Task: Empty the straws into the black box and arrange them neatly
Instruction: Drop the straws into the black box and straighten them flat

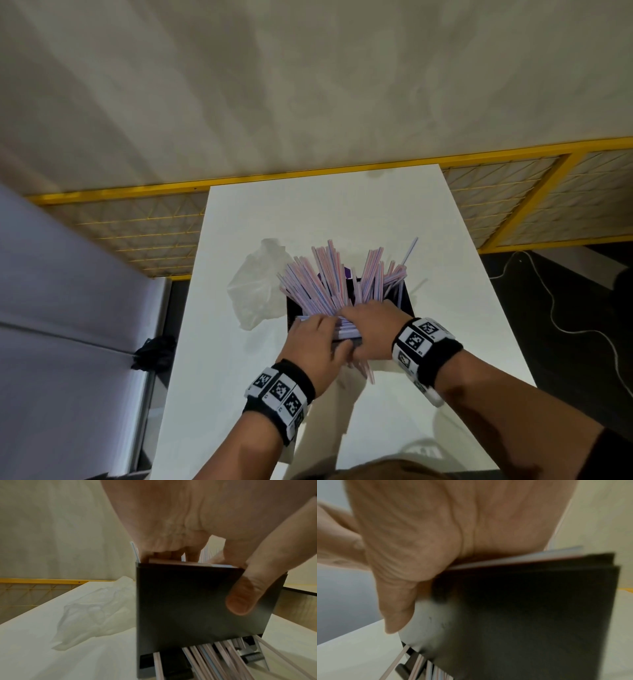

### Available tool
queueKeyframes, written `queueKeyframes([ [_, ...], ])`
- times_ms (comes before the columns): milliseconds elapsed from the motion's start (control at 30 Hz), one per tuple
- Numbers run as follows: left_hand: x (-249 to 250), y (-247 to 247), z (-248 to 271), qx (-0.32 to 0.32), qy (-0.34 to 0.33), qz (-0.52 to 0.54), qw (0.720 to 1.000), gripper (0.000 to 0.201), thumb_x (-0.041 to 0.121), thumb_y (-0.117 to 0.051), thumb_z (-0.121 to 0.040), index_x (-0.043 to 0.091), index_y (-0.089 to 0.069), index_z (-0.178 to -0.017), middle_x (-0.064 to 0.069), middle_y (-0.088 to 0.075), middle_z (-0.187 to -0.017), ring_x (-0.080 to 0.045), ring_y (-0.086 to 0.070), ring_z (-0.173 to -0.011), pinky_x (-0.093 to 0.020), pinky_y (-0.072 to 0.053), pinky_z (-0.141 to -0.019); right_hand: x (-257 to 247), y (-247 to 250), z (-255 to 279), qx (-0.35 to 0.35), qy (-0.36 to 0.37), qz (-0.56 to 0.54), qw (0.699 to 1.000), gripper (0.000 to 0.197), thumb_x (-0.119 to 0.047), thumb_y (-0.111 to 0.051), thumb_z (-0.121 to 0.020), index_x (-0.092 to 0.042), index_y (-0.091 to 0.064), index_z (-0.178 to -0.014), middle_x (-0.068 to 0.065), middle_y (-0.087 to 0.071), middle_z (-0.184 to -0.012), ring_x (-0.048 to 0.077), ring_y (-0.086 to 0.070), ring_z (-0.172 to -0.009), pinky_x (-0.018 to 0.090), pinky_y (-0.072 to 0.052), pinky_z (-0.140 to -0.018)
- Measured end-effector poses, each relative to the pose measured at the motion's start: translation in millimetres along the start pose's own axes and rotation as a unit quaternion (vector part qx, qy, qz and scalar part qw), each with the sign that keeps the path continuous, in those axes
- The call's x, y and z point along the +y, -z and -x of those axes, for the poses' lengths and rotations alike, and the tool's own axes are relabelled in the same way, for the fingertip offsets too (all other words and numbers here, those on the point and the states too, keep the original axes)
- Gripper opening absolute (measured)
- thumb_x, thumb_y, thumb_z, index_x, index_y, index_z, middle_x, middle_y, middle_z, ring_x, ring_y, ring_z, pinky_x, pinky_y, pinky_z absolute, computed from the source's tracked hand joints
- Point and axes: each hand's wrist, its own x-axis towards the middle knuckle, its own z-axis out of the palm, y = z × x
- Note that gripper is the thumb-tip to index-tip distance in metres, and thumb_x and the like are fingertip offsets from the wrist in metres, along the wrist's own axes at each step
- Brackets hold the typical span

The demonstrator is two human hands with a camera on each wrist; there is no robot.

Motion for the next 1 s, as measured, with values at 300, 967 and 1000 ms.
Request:
queueKeyframes([
  [300, -13, 4, -18, -0.044, -0.001, -0.021, 0.999, 0.040, 0.035, -0.035, -0.109, 0.019, -0.059, -0.137, -0.008, -0.057, -0.123, -0.028, -0.051, -0.110, -0.037, -0.040, -0.100, -3, 9, 2, 0.045, 0.036, 0.030, 0.998, 0.065, -0.067, -0.062, -0.083, -0.028, -0.049, -0.134, 0.001, -0.060, -0.117, 0.024, -0.059, -0.106, 0.043, -0.050, -0.093],
  [967, -30, -85, 31, -0.049, 0.451, 0.383, 0.805, 0.072, 0.047, -0.085, -0.066, 0.011, -0.050, -0.118, -0.002, -0.068, -0.106, -0.019, -0.067, -0.090, -0.029, -0.052, -0.074, -15, 6, 48, 0.159, 0.048, 0.043, 0.985, 0.028, -0.035, -0.054, -0.097, -0.023, -0.061, -0.120, -0.002, -0.054, -0.113, 0.021, -0.055, -0.101, 0.037, -0.046, -0.086],
  [1000, -24, -89, 29, -0.049, 0.462, 0.383, 0.798, 0.076, 0.051, -0.086, -0.062, 0.012, -0.051, -0.116, -0.004, -0.068, -0.105, -0.022, -0.068, -0.091, -0.033, -0.054, -0.079, -15, 7, 51, 0.154, 0.048, 0.031, 0.986, 0.025, -0.034, -0.053, -0.098, -0.022, -0.061, -0.119, -0.002, -0.053, -0.113, 0.021, -0.057, -0.097, 0.038, -0.048, -0.084],
])
